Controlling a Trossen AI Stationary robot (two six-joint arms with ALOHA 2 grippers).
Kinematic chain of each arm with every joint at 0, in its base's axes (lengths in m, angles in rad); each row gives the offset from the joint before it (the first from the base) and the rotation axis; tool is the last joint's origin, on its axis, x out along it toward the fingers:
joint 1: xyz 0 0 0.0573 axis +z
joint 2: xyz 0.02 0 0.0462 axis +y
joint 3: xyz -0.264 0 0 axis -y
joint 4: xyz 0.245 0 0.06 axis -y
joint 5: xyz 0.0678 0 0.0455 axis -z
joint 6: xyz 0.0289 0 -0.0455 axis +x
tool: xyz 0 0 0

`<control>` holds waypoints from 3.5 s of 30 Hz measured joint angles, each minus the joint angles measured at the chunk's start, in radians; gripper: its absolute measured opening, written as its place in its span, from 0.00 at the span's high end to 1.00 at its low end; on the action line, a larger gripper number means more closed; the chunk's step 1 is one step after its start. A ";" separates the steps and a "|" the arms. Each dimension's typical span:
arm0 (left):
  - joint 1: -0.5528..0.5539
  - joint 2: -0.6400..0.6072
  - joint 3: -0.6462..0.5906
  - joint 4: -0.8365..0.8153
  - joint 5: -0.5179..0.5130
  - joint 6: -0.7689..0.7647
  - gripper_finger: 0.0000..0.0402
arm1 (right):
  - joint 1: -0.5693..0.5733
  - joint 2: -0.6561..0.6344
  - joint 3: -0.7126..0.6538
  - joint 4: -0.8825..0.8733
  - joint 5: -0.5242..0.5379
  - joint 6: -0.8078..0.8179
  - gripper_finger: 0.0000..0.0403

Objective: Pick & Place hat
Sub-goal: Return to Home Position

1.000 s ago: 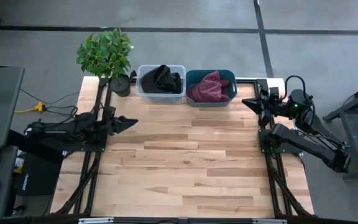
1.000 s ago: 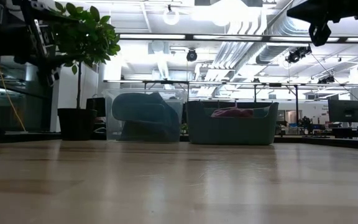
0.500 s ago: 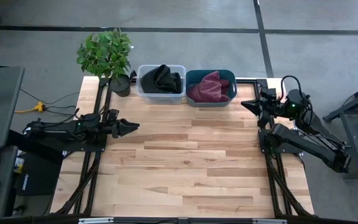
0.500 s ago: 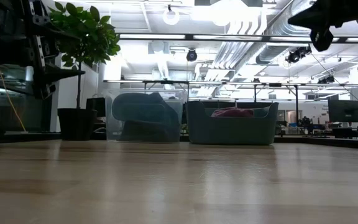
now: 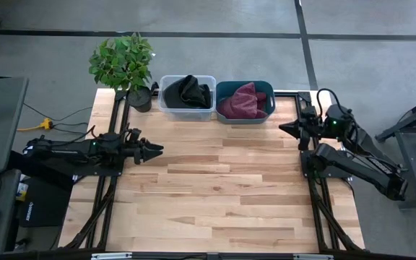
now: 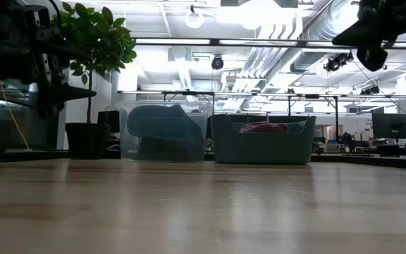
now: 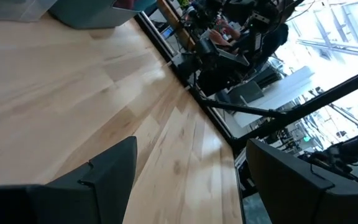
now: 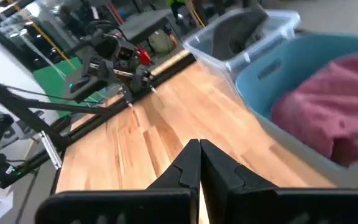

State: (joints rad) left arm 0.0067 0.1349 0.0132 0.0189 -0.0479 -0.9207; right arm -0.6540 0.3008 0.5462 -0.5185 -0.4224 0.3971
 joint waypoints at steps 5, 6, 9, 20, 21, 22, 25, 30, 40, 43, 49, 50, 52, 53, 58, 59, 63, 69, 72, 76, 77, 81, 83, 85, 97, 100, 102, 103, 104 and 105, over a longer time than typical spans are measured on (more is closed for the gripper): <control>0.000 0.000 0.000 0.000 -0.001 0.000 0.29 | 0.000 0.000 -0.041 0.129 0.010 -0.090 1.00; 0.000 0.000 0.000 0.000 -0.002 0.000 0.29 | 0.000 0.000 -0.059 0.176 0.017 -0.091 1.00; 0.000 0.000 0.000 0.000 -0.002 0.000 0.29 | 0.008 0.000 -0.140 0.374 0.011 -0.046 1.00; 0.000 0.000 0.000 0.001 -0.004 -0.001 0.29 | 0.329 0.000 -0.401 0.813 0.276 -0.049 1.00; 0.000 0.000 0.000 0.000 -0.004 -0.001 0.29 | 0.355 0.000 -0.415 0.829 0.303 -0.065 1.00; 0.000 0.000 0.000 0.001 -0.004 -0.001 0.29 | 0.377 0.000 -0.427 0.838 0.322 -0.080 1.00; 0.000 0.000 0.000 0.000 -0.005 -0.001 0.29 | 0.420 -0.012 -0.458 0.865 0.368 -0.107 1.00; 0.000 0.000 0.000 0.001 -0.005 -0.001 0.29 | 0.433 -0.072 -0.503 0.941 0.415 -0.110 1.00; 0.000 0.000 0.000 0.001 -0.005 -0.002 0.29 | 0.433 -0.255 -0.536 0.758 0.379 -0.134 1.00; 0.000 0.000 0.000 0.001 -0.005 -0.002 0.29 | 0.433 -0.290 -0.536 0.636 0.366 -0.136 1.00; 0.000 0.000 0.000 0.001 -0.005 -0.002 0.29 | 0.433 -0.281 -0.535 0.550 0.336 -0.156 1.00; 0.000 0.000 0.000 0.001 -0.004 -0.002 0.29 | 0.433 -0.278 -0.535 0.549 0.337 -0.170 1.00; 0.000 0.000 0.000 0.001 -0.004 -0.002 0.29 | 0.433 -0.275 -0.535 0.548 0.340 -0.195 1.00; 0.000 0.000 0.000 0.001 -0.004 -0.002 0.29 | 0.433 -0.272 -0.535 0.548 0.340 -0.211 1.00; 0.000 0.000 0.000 0.001 -0.004 -0.002 0.29 | 0.433 -0.268 -0.535 0.547 0.316 -0.243 1.00; 0.000 0.000 0.000 0.001 -0.004 -0.002 0.29 | 0.433 -0.268 -0.535 0.548 0.307 -0.243 1.00; 0.000 0.000 0.000 0.001 -0.004 -0.002 0.29 | 0.433 -0.268 -0.535 0.548 0.308 -0.243 1.00; 0.000 0.000 0.000 0.001 -0.004 -0.002 0.29 | 0.433 -0.268 -0.535 0.548 0.308 -0.242 1.00; 0.000 0.000 0.000 0.001 -0.004 -0.002 0.29 | 0.433 -0.268 -0.535 0.547 0.308 -0.242 1.00; 0.000 0.000 0.000 0.001 -0.004 -0.002 0.29 | 0.433 -0.268 -0.535 0.547 0.307 -0.242 1.00; 0.000 0.000 0.000 0.001 -0.004 -0.002 0.29 | 0.433 -0.268 -0.535 0.547 0.307 -0.242 1.00; 0.000 0.000 0.000 0.001 -0.004 -0.001 0.29 | 0.433 -0.268 -0.535 0.546 0.307 -0.242 1.00; 0.000 0.000 0.000 0.001 -0.004 -0.001 0.29 | 0.433 -0.268 -0.535 0.546 0.307 -0.242 1.00; 0.000 0.000 0.000 0.001 -0.004 -0.001 0.29 | 0.433 -0.268 -0.535 0.546 0.307 -0.242 1.00; 0.000 0.000 0.000 0.001 -0.004 -0.001 0.29 | 0.433 -0.268 -0.535 0.546 0.307 -0.242 1.00; 0.000 0.000 0.000 0.001 -0.004 -0.001 0.29 | 0.433 -0.268 -0.535 0.546 0.307 -0.242 1.00; 0.000 0.000 0.000 0.001 -0.004 -0.001 0.29 | 0.433 -0.268 -0.535 0.546 0.307 -0.242 1.00; 0.000 0.000 0.000 0.001 -0.004 -0.001 0.29 | 0.433 -0.268 -0.535 0.546 0.307 -0.242 1.00; 0.000 0.000 0.000 0.001 -0.004 -0.001 0.29 | 0.432 -0.268 -0.535 0.546 0.307 -0.242 1.00; 0.000 0.000 0.000 0.001 -0.004 -0.002 0.29 | 0.433 -0.268 -0.535 0.546 0.307 -0.242 1.00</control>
State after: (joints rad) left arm 0.0067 0.1352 0.0132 0.0200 -0.0517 -0.9222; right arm -0.2214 0.0330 0.0109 0.0277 -0.1156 0.1555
